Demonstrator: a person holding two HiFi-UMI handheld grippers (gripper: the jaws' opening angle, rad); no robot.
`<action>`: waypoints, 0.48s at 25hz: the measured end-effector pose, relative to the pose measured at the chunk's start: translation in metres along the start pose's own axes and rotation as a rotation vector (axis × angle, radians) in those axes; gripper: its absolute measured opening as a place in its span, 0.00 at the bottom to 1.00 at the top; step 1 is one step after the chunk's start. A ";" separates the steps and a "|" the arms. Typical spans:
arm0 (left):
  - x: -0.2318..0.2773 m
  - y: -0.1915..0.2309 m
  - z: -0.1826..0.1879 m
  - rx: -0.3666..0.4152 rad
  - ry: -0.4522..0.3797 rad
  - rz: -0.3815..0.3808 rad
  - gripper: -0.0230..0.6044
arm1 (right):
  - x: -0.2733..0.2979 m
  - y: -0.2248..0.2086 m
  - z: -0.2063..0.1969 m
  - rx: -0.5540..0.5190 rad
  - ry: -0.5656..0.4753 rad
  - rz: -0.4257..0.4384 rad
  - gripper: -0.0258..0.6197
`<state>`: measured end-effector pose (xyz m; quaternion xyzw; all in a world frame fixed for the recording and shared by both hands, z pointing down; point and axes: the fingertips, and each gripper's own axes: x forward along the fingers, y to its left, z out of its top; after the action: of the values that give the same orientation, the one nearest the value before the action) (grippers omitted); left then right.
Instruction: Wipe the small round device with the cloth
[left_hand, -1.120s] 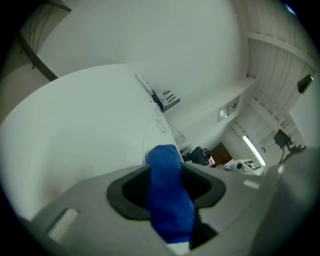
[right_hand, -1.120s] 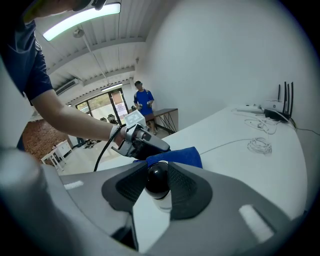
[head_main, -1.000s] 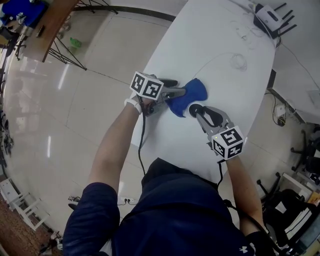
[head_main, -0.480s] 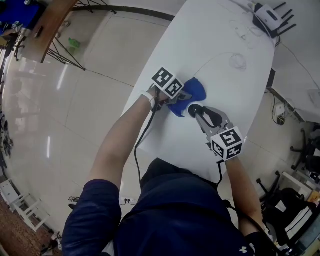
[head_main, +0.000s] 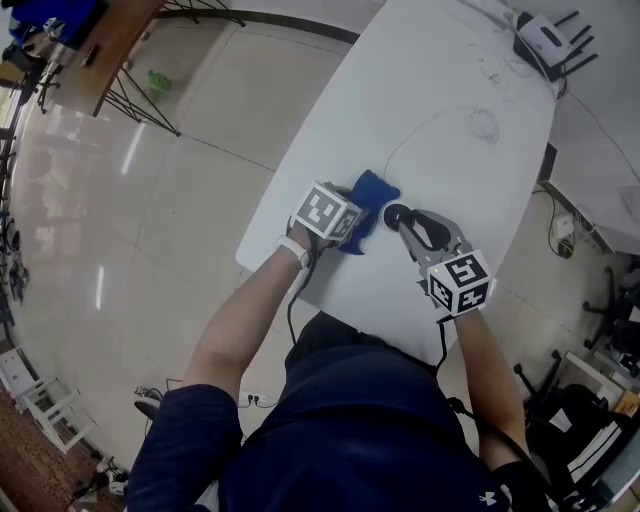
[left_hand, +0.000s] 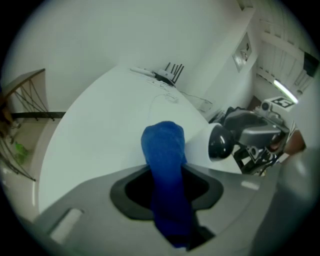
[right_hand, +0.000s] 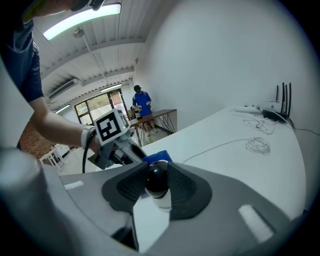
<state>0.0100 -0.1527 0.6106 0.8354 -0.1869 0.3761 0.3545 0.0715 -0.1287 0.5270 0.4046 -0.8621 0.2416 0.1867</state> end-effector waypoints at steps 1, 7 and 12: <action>-0.002 -0.003 -0.008 -0.014 -0.009 0.028 0.27 | 0.000 -0.001 0.000 -0.002 0.000 -0.002 0.23; -0.012 -0.042 -0.041 -0.008 -0.006 0.108 0.27 | 0.003 -0.003 0.000 -0.016 0.003 -0.010 0.23; 0.009 -0.092 -0.062 0.177 0.118 0.062 0.27 | 0.003 -0.006 0.001 -0.017 0.002 -0.007 0.23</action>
<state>0.0384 -0.0454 0.6047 0.8337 -0.1575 0.4504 0.2780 0.0748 -0.1345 0.5295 0.4057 -0.8625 0.2339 0.1919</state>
